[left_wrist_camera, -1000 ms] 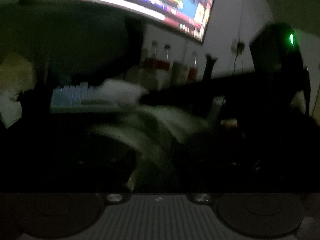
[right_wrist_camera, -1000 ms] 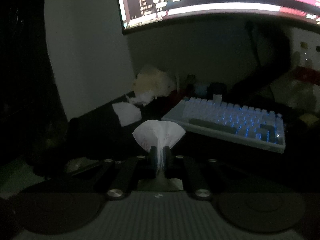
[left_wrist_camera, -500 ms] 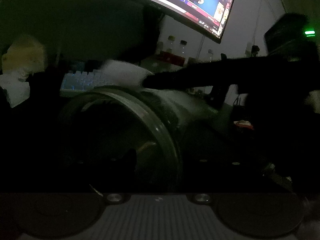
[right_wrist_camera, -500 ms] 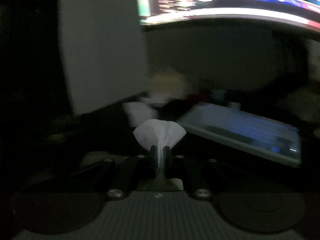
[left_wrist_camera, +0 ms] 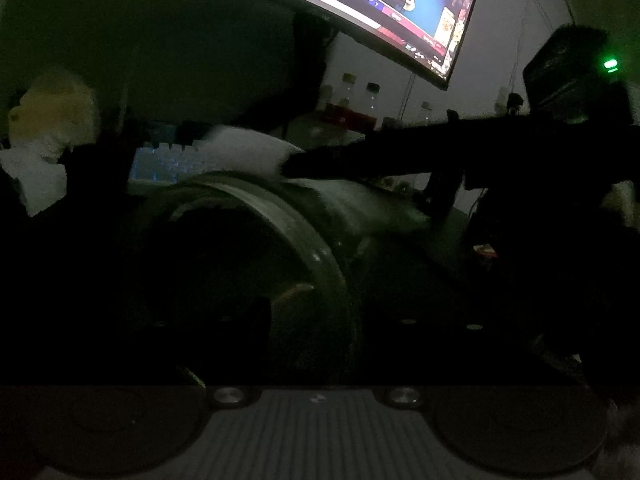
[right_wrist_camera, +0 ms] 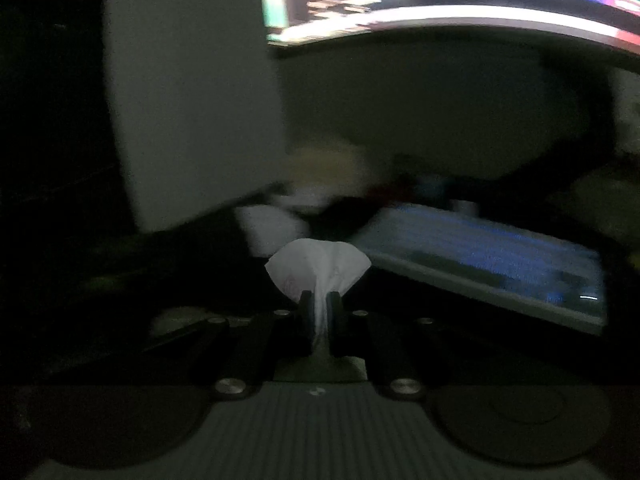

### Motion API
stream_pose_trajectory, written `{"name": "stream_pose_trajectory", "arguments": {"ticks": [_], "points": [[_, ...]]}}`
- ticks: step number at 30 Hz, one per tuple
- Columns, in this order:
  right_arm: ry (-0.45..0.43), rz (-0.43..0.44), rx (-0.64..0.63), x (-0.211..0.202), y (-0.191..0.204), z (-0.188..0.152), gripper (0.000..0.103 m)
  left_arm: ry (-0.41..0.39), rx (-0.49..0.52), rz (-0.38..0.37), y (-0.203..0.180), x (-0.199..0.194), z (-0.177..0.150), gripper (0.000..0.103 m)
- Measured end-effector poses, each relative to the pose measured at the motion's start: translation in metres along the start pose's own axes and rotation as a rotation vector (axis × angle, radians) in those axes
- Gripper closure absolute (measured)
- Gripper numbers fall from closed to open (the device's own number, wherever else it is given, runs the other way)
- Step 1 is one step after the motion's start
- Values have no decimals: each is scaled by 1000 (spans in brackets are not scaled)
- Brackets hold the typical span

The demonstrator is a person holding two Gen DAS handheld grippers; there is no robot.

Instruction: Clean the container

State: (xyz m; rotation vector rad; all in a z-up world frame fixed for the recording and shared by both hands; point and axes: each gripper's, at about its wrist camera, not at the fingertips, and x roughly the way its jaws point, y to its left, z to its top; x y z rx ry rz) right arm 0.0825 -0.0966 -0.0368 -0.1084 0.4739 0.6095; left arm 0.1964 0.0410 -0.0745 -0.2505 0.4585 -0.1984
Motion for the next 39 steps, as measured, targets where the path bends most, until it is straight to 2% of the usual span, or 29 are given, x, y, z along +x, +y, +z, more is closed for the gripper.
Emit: {"name": "stream_pose_trajectory", "arguments": {"ticks": [2, 4, 7, 8, 9, 11, 14, 16, 17, 19, 22, 27, 29, 31, 33, 34, 36, 39], "points": [[5, -28, 21, 1, -6, 0, 93, 2, -1, -5, 7, 16, 13, 54], [10, -14, 28, -2, -5, 2, 93, -2, 2, -3, 9, -12, -5, 53], [2, 83, 4, -9, 11, 3, 93, -3, 9, 4, 14, -50, -31, 53], [-4, 124, -12, -12, 17, 3, 93, -3, 9, 4, 14, -52, -32, 53], [-9, 154, -25, -15, 21, 2, 93, 1, 15, -11, 3, -57, -39, 53], [-12, 161, -31, -15, 22, 2, 94, 18, 43, -72, -44, -75, -65, 53], [-1, 40, 13, -7, 5, 2, 94, 21, 99, -110, -99, -93, -93, 53], [14, -39, 47, -3, -10, 3, 94, -3, 129, -89, -103, -95, -97, 59], [17, -51, 66, -4, -16, 3, 94, -14, 145, -97, -106, -95, -99, 79], [8, -41, 109, -11, -27, 4, 94, -36, 168, -121, -109, -94, -98, 91], [-19, -44, 115, -24, -33, 3, 94, -50, 97, -178, -99, -92, -94, 95], [-37, -14, 123, -44, -32, -1, 94, -45, -133, -406, -64, -94, -78, 101], [-40, 12, 132, -48, -30, -1, 94, -40, -182, -449, -54, -95, -73, 99], [-41, 34, 120, -50, -25, 1, 94, -53, -140, -418, -50, -97, -70, 94], [-40, 36, 103, -49, -20, 1, 94, -49, -80, -351, -54, -99, -70, 71], [-33, 36, 92, -46, -17, 1, 94, -45, -40, -317, -58, -99, -72, 66], [-15, 34, 84, -36, -15, 1, 94, -31, 41, -264, -66, -98, -78, 62], [13, 36, 78, -20, -12, 1, 94, 17, 96, -228, -70, -93, -86, 61]]}}
